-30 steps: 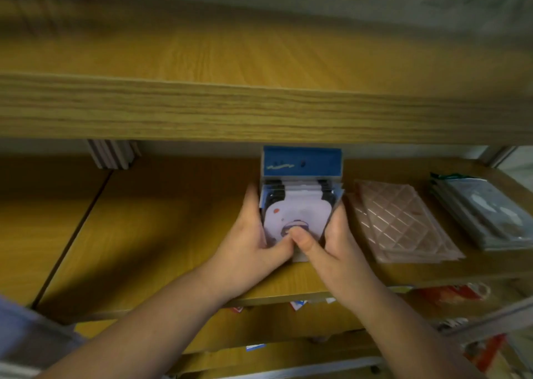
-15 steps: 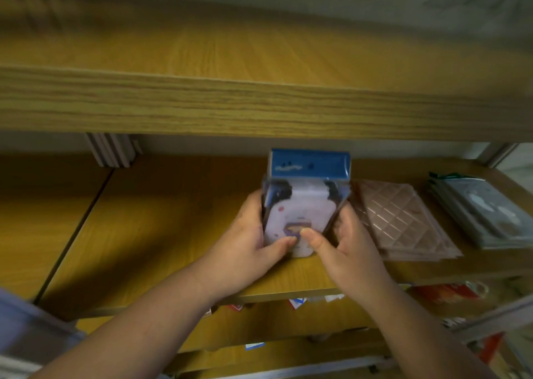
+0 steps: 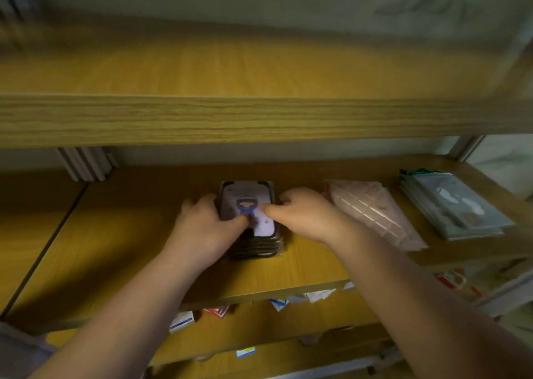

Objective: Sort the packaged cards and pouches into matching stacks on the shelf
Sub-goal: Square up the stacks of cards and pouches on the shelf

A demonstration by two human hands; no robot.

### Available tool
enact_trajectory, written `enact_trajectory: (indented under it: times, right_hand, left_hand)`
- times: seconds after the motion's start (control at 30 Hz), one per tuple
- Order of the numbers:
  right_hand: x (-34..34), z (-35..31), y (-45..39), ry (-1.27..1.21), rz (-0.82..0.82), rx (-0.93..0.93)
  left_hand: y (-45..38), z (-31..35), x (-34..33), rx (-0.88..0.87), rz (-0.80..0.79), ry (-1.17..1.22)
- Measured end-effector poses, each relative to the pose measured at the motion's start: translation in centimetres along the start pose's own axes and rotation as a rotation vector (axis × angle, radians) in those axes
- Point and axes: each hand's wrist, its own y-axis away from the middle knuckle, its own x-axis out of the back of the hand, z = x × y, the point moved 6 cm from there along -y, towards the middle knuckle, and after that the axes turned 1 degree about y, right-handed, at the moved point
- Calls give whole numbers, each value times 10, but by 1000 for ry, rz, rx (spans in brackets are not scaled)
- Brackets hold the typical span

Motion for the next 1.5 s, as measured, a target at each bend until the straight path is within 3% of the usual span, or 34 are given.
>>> enact_trajectory:
  times: [0.2,0.27,0.33,0.47,0.53,0.67,0.7,0.87,0.97,1.07,1.13,1.3,1.4,1.5]
  right_hand:
    - [76,46,41,68,258,-1]
    - [107,69,55,166,416,28]
    - [124,98,65,288,470,-23]
    - [104,156,73,339,192,-150]
    - [97,171,68,263,148,-133]
    - [97,190,55,186,186,-172]
    - [96,193,55,172,186,-163]
    - [91,191,52,-152,66,-79]
    - [89,186,53,-241,22,-55]
    - [95,185,58,-481,38,-32]
    - [98,186,59,-602,39,-31]
    - [98,192,59,-801,-6,-36]
    - [101,190,59,-908,-52,8]
    - [112,181,55,-824,76,134]
  left_hand:
    - [42,71,7,-266,269,-74]
    - [54,104,-17,-358,256,-33]
    - [57,130,-51,-383,154,10]
    - [53,144,-118,-149,-187,127]
    - [55,150,-140,-117,-222,192]
    - [62,168,-164,-103,-172,-59]
    - [63,170,-165,-62,-175,1]
    - [54,165,-154,317,-65,853]
    - [46,164,-147,448,-61,918]
    - [42,171,-148,481,-186,930]
    - [41,177,-152,431,-230,897]
    - [46,179,-152,209,-132,830]
    - [52,179,-144,-13,-96,785]
    - [58,184,-129,-266,-22,675]
